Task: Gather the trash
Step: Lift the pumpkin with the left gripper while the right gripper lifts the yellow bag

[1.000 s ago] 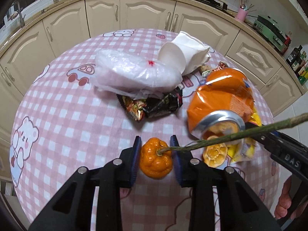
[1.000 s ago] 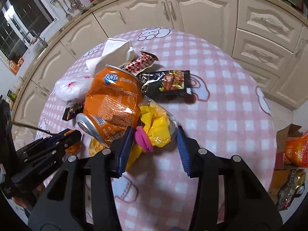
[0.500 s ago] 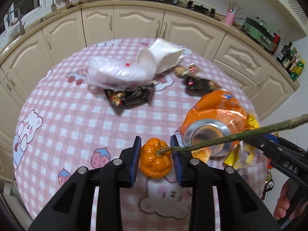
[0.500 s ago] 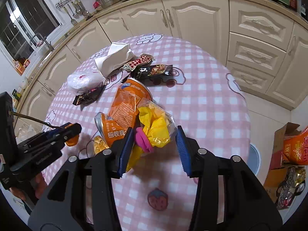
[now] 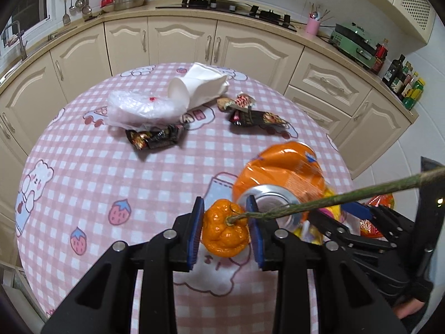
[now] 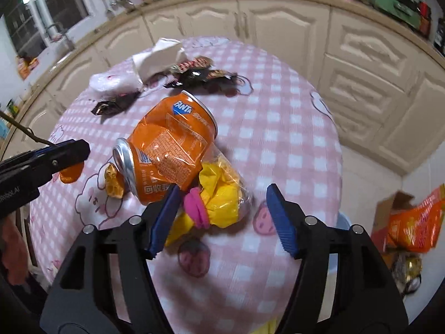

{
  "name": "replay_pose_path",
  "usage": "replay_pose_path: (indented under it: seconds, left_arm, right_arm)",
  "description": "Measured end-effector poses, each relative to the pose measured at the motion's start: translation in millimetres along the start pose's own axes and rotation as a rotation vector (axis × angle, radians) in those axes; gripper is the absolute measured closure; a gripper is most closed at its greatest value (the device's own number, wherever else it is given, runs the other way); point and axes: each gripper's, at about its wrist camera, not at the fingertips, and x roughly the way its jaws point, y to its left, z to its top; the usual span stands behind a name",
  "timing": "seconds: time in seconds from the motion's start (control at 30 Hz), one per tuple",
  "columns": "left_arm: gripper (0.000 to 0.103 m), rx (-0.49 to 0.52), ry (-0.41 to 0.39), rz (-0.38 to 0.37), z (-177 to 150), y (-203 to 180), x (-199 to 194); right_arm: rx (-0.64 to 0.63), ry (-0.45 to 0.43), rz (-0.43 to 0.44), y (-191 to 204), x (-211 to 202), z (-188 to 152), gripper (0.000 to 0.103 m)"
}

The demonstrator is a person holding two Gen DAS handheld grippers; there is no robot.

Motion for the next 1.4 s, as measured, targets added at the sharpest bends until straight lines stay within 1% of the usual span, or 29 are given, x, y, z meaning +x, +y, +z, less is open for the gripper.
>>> replay_pose_path:
  seconds: [0.03,0.07,0.1,0.13,0.2,0.3,0.4,0.47,0.53,0.7,0.77,0.93,1.0,1.13,1.17,1.2,1.27,1.37,1.4]
  left_arm:
    - [0.073,0.002,0.003,-0.003,-1,-1,0]
    - [0.073,0.006,0.002,-0.004,-2,-3,-1]
    - [0.073,0.009,0.000,-0.004,-3,-4,-2]
    - [0.073,0.011,-0.001,-0.004,-4,-5,-3]
    - [0.073,0.014,-0.008,-0.008,-4,-8,-7]
    - [0.073,0.022,-0.021,-0.017,-5,-14,-14]
    - [0.073,0.029,-0.028,-0.027,-6,-20,-19]
    - [0.073,0.040,-0.035,-0.034,-8,-25,-23]
    - [0.073,0.050,-0.040,-0.041,-9,-29,-26]
    - [0.073,0.056,-0.052,-0.053,-13,-35,-33]
    - [0.073,0.056,-0.058,-0.058,-14,-36,-37]
    - [0.073,0.061,-0.074,-0.068,-16,-37,-46]
    - [0.073,0.057,-0.083,-0.071,-15,-35,-49]
    - [0.073,0.039,-0.101,-0.071,-15,-25,-57]
    - [0.073,0.033,-0.103,-0.072,-15,-23,-58]
    - [0.073,0.025,-0.106,-0.073,-15,-19,-59]
    - [0.073,0.013,-0.107,-0.071,-16,-12,-60]
    - [0.073,-0.002,-0.097,-0.070,-16,-2,-57]
    - [0.073,-0.004,-0.093,-0.071,-16,0,-55]
  right_arm:
    - [0.015,0.000,0.013,-2,0,0,0.050]
    - [0.041,-0.001,0.040,-6,-2,0,0.056]
    - [0.055,0.005,0.055,-7,-4,1,0.057]
    - [0.059,0.005,0.051,-8,-6,0,0.058]
    - [0.058,-0.014,0.043,-7,-15,-2,0.058]
    - [0.081,-0.030,0.088,-11,-29,-3,0.058]
    - [0.089,-0.042,0.079,-12,-38,-7,0.058]
    - [0.092,-0.044,0.088,-13,-42,-9,0.058]
    - [0.113,-0.046,0.112,-18,-47,-11,0.058]
    - [0.172,-0.065,0.221,-29,-64,-14,0.058]
    - [0.179,-0.077,0.234,-30,-71,-14,0.058]
    - [0.164,-0.115,0.259,-24,-90,-3,0.058]
    - [0.142,-0.129,0.246,-18,-96,5,0.058]
    - [0.096,-0.136,0.259,-1,-102,26,0.058]
    - [0.074,-0.137,0.249,6,-101,34,0.058]
    - [0.065,-0.131,0.236,10,-99,37,0.058]
    - [0.040,-0.089,0.216,21,-87,44,0.058]
    - [0.041,0.027,0.208,32,-51,46,0.058]
    - [0.043,0.047,0.216,33,-44,44,0.058]
